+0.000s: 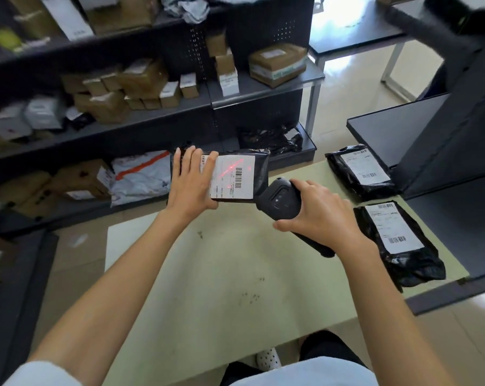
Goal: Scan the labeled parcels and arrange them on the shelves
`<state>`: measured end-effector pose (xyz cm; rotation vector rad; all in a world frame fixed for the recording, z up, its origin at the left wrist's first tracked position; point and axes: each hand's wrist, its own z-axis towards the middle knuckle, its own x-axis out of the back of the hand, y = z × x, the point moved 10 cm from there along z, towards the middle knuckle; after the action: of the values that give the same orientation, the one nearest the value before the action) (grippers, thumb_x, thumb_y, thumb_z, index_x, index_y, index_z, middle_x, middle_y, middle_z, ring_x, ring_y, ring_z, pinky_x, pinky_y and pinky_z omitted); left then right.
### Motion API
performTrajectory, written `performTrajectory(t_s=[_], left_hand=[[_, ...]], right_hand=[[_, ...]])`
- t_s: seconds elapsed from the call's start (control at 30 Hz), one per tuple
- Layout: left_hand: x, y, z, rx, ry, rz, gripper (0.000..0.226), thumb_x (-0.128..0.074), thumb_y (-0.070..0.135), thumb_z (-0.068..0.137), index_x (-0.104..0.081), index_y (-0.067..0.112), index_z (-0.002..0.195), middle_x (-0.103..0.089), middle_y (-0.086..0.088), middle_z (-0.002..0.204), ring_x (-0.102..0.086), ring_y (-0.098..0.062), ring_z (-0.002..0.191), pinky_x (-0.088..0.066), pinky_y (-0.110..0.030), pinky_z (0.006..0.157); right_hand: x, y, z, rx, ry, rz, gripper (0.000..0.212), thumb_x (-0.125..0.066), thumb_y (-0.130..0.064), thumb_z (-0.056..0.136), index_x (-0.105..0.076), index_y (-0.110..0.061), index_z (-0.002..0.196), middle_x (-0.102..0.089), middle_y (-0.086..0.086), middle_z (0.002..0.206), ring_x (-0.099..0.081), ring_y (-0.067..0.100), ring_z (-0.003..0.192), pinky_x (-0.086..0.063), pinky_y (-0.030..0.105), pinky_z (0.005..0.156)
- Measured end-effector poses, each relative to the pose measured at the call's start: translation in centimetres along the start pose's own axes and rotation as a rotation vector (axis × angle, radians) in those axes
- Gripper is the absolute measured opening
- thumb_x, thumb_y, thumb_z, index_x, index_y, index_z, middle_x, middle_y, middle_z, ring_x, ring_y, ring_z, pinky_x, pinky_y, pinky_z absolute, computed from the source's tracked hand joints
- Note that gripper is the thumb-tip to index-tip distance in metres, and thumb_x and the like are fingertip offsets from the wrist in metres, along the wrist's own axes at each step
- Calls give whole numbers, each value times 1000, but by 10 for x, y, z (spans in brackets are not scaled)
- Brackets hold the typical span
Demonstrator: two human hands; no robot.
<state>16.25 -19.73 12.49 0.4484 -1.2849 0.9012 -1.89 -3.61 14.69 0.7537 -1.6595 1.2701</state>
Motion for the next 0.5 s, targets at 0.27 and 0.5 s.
performTrajectory(t_s=[0.27,0.5], left_hand=[[27,-23,-17,40,-15,11,115,-86,52,55,-26,14,145,-35,-19,139,-25,-38,138,2,-51,119],[28,-17,-14,41,-35,-10,115,-85,54,55,-26,15,146,-34,-17,138,-26,-36,136,3,-50,119]], right_hand=[[3,-19,-10,48,-12,-29,73,-77,-62,65,-49,-37,128,-51,-14,102,-58,21,98,-36,35,73],[2,6,-19,2,-28,-57,71,-77,-62,64,-51,-33,124,-56,-10,101,-60,21,96,-40,35,72]])
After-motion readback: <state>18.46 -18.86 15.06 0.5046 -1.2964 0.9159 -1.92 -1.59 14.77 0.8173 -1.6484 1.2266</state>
